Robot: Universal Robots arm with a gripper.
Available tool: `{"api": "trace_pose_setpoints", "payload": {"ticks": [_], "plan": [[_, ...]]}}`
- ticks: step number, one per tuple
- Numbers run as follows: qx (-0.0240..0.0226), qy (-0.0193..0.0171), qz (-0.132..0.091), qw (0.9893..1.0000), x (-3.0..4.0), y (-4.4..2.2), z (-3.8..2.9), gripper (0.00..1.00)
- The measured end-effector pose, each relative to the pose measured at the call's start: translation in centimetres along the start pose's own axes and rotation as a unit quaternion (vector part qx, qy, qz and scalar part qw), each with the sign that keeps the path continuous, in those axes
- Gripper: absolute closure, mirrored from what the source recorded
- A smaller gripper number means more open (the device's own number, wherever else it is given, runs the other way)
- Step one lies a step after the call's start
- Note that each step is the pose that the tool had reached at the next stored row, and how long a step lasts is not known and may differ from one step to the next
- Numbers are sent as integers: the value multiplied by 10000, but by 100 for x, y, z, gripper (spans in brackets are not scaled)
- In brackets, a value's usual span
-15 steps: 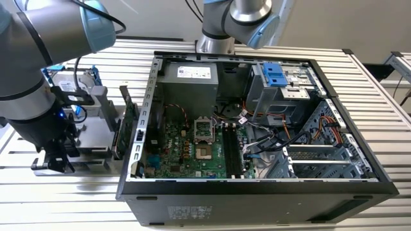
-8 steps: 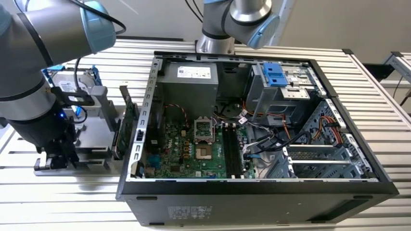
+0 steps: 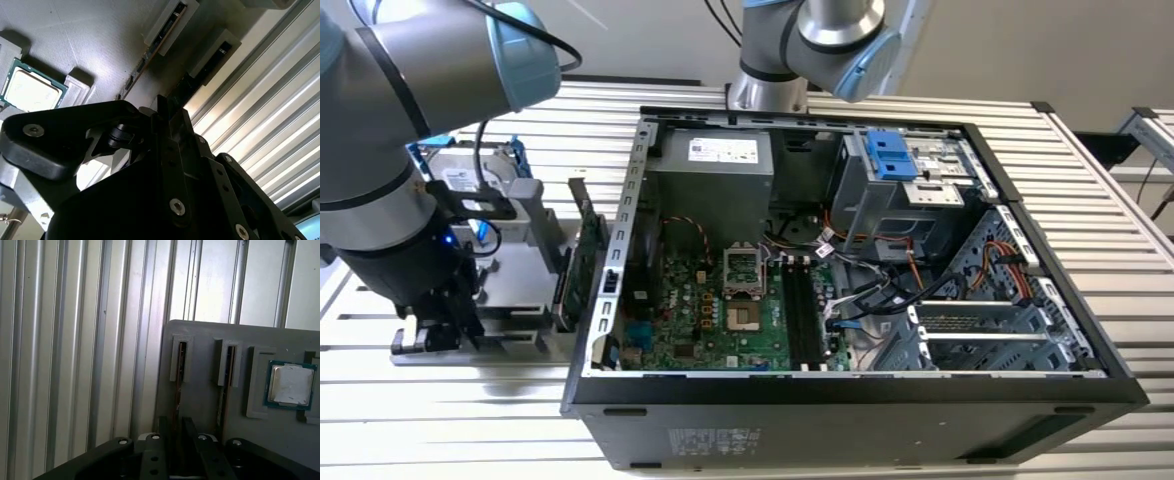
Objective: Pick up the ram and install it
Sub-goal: 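Pick up the ram and move it above insertion slot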
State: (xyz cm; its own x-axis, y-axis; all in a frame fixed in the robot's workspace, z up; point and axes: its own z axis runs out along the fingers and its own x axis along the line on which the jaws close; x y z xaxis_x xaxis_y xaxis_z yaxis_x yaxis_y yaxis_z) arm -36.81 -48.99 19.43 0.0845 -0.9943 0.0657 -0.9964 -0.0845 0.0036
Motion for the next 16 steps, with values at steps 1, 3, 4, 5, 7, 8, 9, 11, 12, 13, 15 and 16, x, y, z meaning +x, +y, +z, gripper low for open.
{"api": "trace_pose_setpoints", "payload": {"ticks": [1, 3, 4, 5, 7, 8, 9, 11, 12, 13, 15, 16], "plan": [[0, 0, 0, 10000, 0, 0, 0, 0], [0, 0, 0, 10000, 0, 0, 0, 0], [0, 0, 0, 10000, 0, 0, 1, 0], [0, 0, 0, 10000, 0, 0, 1, 100], [0, -1, 0, 10000, 0, 0, 1, 100], [0, 0, 0, 10000, 0, 0, 0, 100], [0, 0, 0, 10000, 0, 0, 1, 100], [0, 0, 0, 10000, 0, 0, 1, 100], [0, 0, 0, 10000, 0, 0, 1, 100], [0, 0, 0, 10000, 0, 0, 1, 100], [0, -1, 0, 10000, 0, 0, 1, 100], [0, -1, 0, 10000, 0, 0, 1, 100]]}}
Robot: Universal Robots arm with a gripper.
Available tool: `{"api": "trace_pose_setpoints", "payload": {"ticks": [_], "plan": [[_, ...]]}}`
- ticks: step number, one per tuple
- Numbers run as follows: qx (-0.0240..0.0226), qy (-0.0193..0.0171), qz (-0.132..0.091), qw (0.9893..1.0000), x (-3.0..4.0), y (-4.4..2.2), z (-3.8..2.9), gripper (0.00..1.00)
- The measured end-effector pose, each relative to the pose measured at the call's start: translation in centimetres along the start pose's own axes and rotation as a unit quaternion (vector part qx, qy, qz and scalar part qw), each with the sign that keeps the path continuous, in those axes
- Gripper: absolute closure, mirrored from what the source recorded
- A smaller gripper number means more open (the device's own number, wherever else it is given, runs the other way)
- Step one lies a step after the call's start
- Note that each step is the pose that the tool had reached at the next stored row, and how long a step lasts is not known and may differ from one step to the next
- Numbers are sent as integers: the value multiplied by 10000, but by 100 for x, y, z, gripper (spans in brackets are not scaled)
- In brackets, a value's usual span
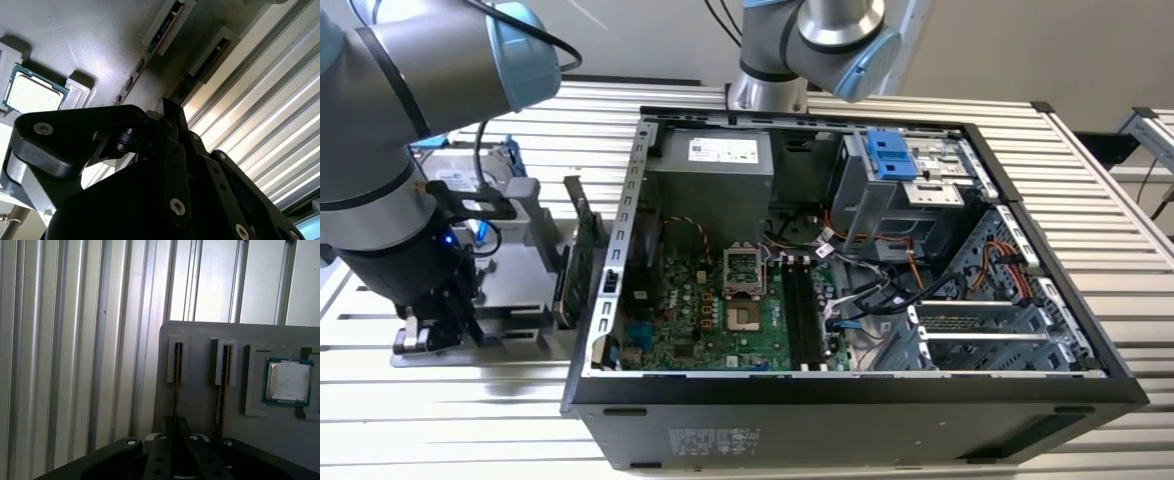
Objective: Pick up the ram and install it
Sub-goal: 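Pick up the ram and move it above insertion slot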
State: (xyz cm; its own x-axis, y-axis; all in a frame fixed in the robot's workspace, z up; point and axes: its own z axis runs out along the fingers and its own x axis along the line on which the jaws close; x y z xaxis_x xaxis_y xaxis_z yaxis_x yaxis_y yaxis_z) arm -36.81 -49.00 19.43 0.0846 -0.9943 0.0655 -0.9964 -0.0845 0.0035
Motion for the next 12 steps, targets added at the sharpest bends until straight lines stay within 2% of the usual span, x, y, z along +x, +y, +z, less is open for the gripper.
{"api": "trace_pose_setpoints", "payload": {"ticks": [12], "plan": [[0, -1, 0, 10000, 0, 0, 1, 100]]}}
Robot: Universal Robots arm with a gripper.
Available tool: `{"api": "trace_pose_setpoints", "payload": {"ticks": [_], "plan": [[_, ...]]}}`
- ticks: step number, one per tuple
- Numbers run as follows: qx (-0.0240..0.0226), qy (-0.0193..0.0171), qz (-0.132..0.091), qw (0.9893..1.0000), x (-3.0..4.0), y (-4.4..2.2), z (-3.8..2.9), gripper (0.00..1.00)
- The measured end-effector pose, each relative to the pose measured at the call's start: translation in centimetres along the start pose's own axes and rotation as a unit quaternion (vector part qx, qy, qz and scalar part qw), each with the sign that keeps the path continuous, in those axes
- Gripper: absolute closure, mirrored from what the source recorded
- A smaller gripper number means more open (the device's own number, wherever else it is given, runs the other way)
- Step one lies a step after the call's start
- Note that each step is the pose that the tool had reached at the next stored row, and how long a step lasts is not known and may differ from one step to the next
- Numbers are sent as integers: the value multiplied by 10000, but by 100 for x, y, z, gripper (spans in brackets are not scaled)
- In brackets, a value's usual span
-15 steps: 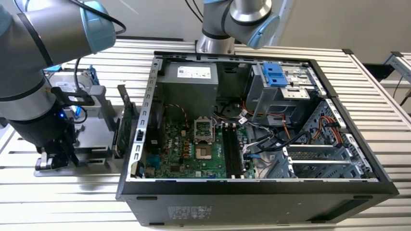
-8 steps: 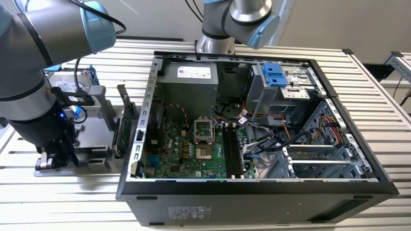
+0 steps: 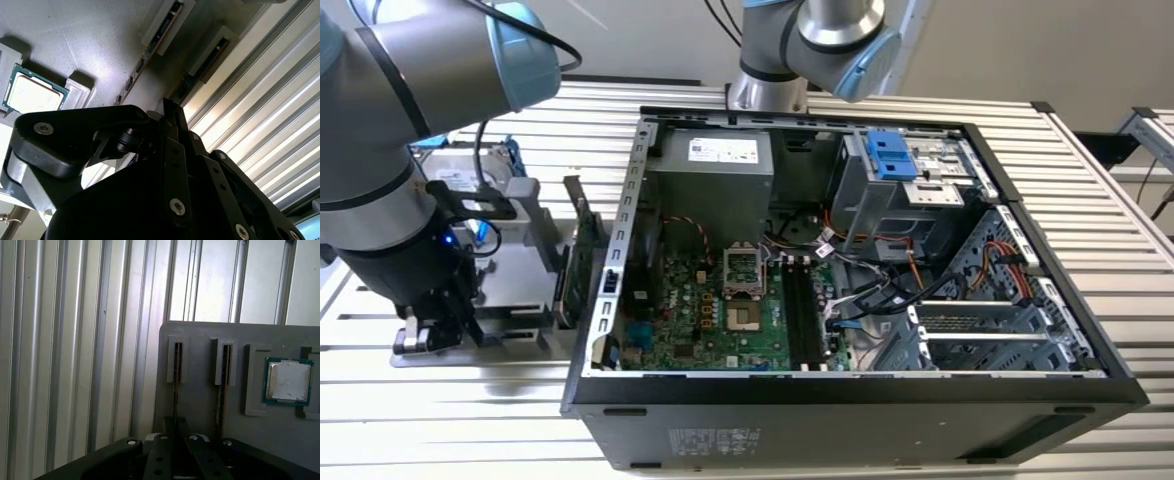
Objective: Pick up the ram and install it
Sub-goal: 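Pick up the ram and move it above insertion slot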
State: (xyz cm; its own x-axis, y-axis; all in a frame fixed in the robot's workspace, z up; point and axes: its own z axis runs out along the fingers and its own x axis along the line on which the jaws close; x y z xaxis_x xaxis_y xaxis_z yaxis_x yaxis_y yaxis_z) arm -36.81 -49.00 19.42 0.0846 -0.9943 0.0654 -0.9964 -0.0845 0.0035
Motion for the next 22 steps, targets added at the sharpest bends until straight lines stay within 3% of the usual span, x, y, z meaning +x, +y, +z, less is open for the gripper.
{"api": "trace_pose_setpoints", "payload": {"ticks": [22], "plan": [[-1, 0, 0, 10000, 16, 3, -237, 100]]}}
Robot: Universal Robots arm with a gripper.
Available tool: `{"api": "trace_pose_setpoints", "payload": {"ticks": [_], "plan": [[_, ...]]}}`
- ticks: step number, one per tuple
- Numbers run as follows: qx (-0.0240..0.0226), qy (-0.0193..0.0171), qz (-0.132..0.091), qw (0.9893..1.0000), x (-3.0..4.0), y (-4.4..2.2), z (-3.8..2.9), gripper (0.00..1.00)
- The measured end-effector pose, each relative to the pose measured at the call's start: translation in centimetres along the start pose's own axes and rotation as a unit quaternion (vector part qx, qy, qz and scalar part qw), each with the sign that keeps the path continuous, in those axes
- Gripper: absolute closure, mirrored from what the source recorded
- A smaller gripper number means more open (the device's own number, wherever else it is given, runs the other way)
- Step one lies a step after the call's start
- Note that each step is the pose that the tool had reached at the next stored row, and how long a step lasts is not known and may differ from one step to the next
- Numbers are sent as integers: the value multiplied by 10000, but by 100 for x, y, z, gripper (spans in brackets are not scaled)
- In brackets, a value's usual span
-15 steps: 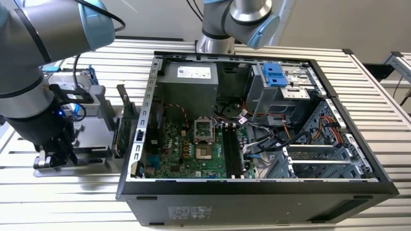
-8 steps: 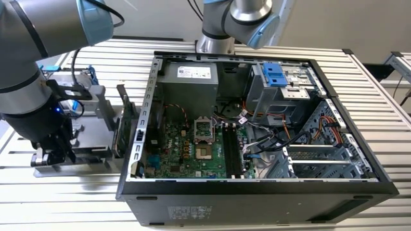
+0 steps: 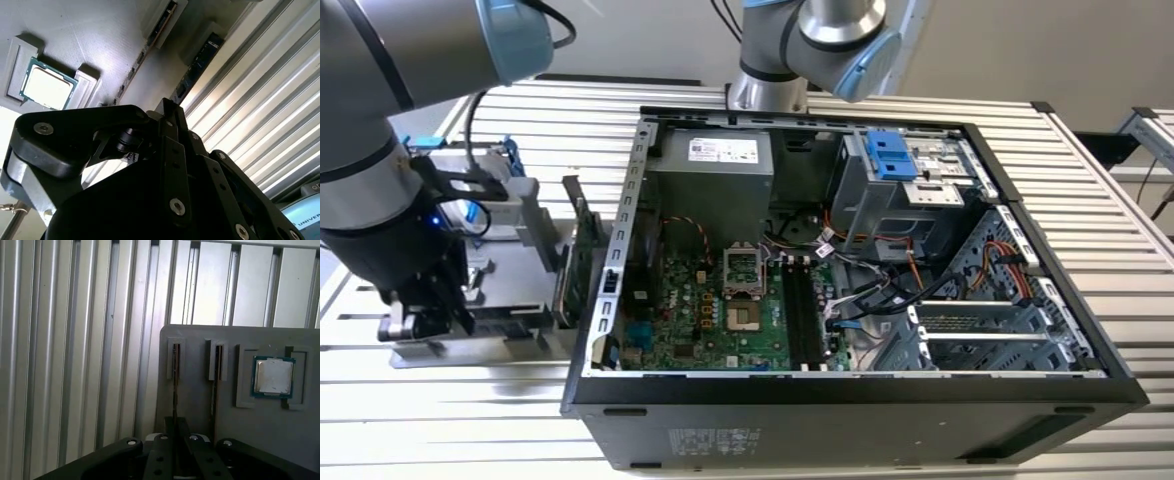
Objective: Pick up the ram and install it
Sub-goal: 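Pick up the ram and move it above insertion slot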
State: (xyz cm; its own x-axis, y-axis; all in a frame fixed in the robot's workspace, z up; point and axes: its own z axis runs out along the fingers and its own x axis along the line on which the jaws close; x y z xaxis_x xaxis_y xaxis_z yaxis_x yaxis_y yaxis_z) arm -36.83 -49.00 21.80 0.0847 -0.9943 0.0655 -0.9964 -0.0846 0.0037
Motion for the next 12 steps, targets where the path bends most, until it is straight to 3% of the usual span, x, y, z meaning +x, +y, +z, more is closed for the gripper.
{"api": "trace_pose_setpoints", "payload": {"ticks": [12], "plan": [[1, -1, 1, 10000, 5, 2, -91, 100]]}}
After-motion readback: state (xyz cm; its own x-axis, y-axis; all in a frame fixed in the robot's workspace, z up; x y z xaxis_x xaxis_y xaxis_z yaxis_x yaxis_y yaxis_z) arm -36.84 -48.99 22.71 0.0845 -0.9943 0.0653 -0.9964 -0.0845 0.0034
